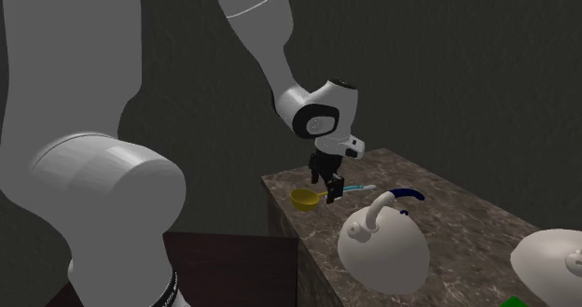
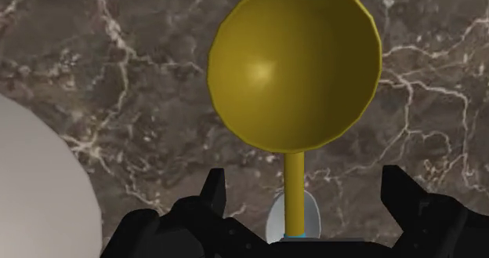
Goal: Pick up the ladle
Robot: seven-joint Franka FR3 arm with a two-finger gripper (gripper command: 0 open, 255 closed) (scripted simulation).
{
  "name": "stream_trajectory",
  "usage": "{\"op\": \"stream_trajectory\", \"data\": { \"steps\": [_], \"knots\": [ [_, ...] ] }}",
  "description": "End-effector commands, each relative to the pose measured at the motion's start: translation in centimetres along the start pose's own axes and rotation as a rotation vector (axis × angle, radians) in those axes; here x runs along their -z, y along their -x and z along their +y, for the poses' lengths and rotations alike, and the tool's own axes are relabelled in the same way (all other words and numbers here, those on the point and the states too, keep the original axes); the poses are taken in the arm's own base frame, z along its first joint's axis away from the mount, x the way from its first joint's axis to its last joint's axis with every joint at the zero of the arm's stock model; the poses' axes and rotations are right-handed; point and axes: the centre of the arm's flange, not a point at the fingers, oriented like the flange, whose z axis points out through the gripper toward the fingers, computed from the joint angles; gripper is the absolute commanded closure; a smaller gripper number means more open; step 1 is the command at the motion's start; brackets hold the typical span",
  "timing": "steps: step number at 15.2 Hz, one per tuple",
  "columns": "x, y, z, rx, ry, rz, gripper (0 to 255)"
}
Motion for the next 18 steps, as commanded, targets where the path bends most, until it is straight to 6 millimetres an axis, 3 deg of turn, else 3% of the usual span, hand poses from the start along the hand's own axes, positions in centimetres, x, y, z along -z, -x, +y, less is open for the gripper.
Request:
{"op": "stream_trajectory", "data": {
  "steps": [1, 4, 5, 14, 18],
  "knots": [
    [-1.1, -0.2, 0.3, -0.001, 0.000, 0.000, 0],
    [-1.9, -0.2, 0.4, -0.001, 0.000, 0.000, 0],
    [-1.9, -0.2, 0.3, -0.001, 0.000, 0.000, 255],
    [-1.9, -0.2, 0.4, -0.001, 0.000, 0.000, 255],
    [0.2, -0.1, 0.1, -0.001, 0.000, 0.000, 255]
  ]
}}
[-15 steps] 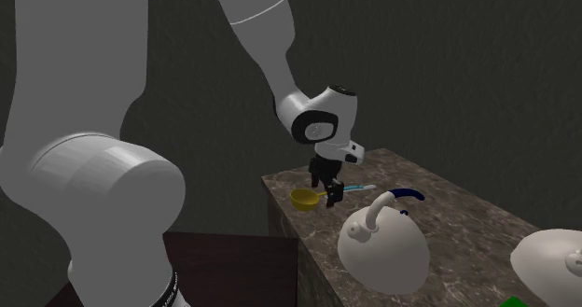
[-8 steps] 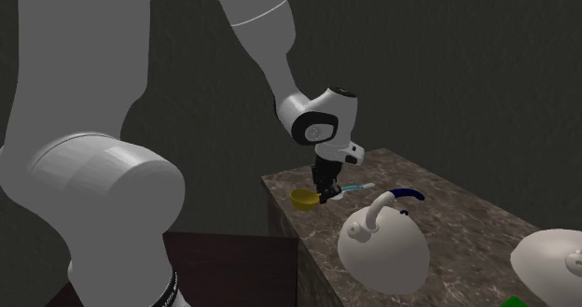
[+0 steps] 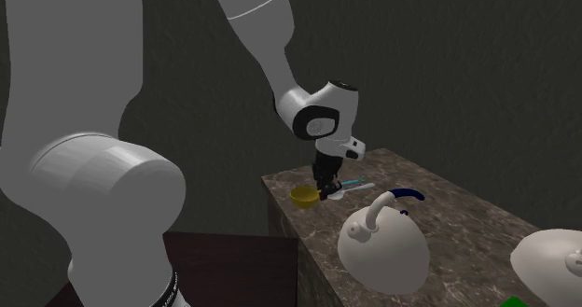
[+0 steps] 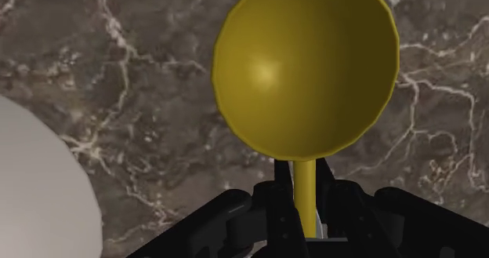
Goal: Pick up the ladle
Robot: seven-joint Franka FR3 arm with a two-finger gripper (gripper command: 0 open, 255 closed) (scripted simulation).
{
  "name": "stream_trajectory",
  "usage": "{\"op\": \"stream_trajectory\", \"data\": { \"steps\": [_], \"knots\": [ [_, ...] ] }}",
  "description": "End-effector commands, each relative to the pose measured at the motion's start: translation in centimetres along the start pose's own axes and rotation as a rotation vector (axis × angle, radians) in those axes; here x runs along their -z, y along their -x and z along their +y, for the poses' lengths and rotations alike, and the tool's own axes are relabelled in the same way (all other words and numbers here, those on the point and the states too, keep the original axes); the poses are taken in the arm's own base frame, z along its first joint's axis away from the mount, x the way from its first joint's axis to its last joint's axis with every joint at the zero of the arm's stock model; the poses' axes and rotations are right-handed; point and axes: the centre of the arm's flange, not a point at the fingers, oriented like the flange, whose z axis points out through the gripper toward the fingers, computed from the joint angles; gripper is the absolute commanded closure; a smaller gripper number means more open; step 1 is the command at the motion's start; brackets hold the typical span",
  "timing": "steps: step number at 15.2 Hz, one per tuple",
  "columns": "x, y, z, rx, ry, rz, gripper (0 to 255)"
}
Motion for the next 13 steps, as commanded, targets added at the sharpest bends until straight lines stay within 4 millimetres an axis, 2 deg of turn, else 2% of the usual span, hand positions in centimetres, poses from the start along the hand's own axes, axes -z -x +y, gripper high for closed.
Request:
{"op": "stream_trajectory", "data": {
  "steps": [1, 11, 13],
  "knots": [
    [1.0, 0.0, -0.2, 0.000, 0.000, 0.000, 255],
    [6.2, 0.1, -1.0, 0.000, 0.000, 0.000, 255],
    [6.3, 0.1, -1.0, 0.000, 0.000, 0.000, 255]
  ]
}}
